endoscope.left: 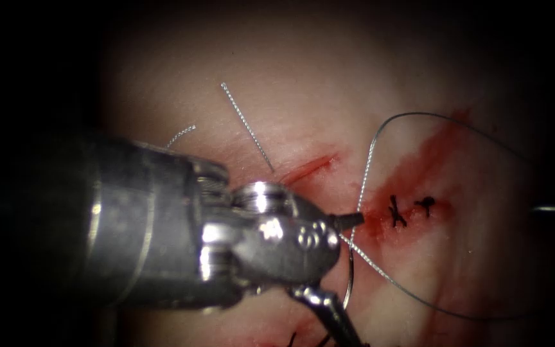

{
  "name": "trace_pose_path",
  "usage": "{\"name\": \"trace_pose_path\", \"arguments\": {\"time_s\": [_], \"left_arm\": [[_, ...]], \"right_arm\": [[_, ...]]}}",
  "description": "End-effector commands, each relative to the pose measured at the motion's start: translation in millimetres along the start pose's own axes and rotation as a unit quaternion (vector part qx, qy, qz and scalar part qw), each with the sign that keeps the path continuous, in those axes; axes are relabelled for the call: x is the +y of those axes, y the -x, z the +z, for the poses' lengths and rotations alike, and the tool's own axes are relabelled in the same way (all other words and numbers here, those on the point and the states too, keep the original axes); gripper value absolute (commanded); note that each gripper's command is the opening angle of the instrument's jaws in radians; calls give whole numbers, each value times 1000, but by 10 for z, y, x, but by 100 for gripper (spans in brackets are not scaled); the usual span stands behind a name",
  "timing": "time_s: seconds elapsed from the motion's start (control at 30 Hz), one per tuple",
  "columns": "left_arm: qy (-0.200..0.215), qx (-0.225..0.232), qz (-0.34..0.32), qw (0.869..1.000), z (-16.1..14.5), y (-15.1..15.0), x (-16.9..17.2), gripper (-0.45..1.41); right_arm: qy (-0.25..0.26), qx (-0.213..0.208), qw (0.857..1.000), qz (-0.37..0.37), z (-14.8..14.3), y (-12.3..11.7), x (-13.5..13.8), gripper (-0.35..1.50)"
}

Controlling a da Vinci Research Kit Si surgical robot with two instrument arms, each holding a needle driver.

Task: Wound Closure

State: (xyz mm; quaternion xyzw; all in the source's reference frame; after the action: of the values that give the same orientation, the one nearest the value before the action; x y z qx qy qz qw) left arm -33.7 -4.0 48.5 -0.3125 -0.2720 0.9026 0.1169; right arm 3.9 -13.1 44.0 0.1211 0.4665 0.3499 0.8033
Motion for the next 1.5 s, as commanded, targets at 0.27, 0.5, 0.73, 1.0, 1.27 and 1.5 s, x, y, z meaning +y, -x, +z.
{"name": "trace_pose_path", "arguments": {"time_s": [0.27, 0.5, 0.73, 1.0, 1.27, 1.5], "left_arm": [[19, -23, 28, 999, 112, -10, -16, 86], [14, -42, 139, 989, 182, -16, -38, 34], [3, -50, 152, 987, 223, -25, -53, 5], [33, -50, 114, 992, 240, -17, -52, 39], [72, 13, 22, 997, 229, -35, -50, 76], [99, 5, 9, 995, 248, -30, -34, 74]], "right_arm": [[31, 17, 999, 16, 4, -4, 19, 125], [34, 18, 999, 17, 7, -3, 16, 123], [35, 19, 999, 19, 9, -2, 13, 126], [35, 19, 999, 24, 9, -1, 12, 126], [37, 20, 999, 26, 12, 3, 10, 125], [37, 20, 999, 29, 12, 3, 9, 125]]}}
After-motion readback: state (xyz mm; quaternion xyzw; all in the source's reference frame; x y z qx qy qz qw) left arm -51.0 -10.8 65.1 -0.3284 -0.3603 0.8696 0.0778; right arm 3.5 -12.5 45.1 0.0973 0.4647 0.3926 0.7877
